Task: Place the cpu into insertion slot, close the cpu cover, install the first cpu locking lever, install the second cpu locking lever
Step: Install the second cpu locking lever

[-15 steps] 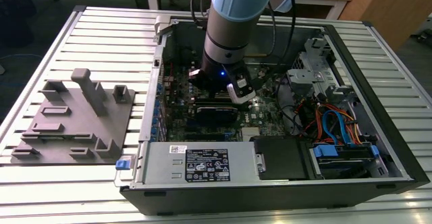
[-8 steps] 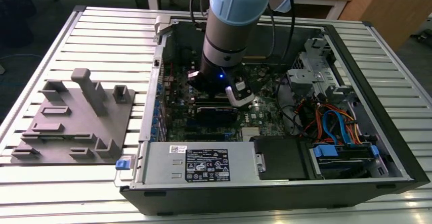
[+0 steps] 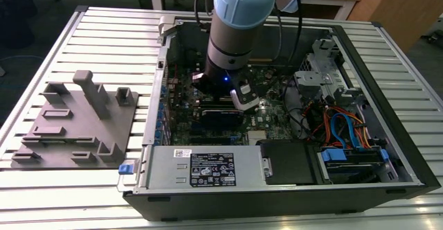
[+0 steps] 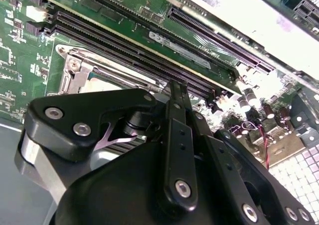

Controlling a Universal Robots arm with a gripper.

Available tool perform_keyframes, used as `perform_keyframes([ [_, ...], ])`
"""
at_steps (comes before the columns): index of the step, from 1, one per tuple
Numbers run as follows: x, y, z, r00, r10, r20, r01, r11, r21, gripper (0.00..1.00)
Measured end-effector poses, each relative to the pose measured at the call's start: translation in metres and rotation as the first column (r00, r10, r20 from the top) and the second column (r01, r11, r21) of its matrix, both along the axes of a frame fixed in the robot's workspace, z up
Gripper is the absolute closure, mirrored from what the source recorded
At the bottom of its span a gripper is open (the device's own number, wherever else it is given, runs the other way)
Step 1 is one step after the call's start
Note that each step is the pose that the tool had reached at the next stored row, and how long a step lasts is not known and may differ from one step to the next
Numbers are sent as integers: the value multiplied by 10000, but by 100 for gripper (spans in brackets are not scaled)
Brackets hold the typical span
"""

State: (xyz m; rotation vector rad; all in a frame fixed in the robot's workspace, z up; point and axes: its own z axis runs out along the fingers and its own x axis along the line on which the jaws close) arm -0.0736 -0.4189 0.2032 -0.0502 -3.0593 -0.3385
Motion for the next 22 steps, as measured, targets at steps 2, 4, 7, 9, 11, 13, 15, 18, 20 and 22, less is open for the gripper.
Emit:
perform_keyframes([
  [2, -1, 0, -12, 10000, -11, 0, 11, 10000, 45, 90],
  [4, -2, 0, -26, 10000, -23, 0, 23, 10000, 96, 90],
  [7, -2, 0, -54, 10000, -34, -1, 34, 9998, 187, 90],
  [9, -3, -1, -68, 10000, -37, -2, 37, 9996, 287, 90],
  [11, -3, -1, -77, 10000, -37, -1, 37, 9991, 433, 90],
  [13, -5, -1, -88, 10000, -38, -2, 38, 9984, 559, 90],
  [15, -7, -1, -104, 10000, -38, -5, 38, 9980, 626, 90],
  [18, -11, -5, -129, 10000, -36, -11, 36, 9976, 685, 90],
  [20, -15, -4, -143, 10000, -35, -12, 36, 9973, 738, 90],
  [22, -20, -7, -144, 10000, -37, -30, 39, 9971, 754, 90],
])
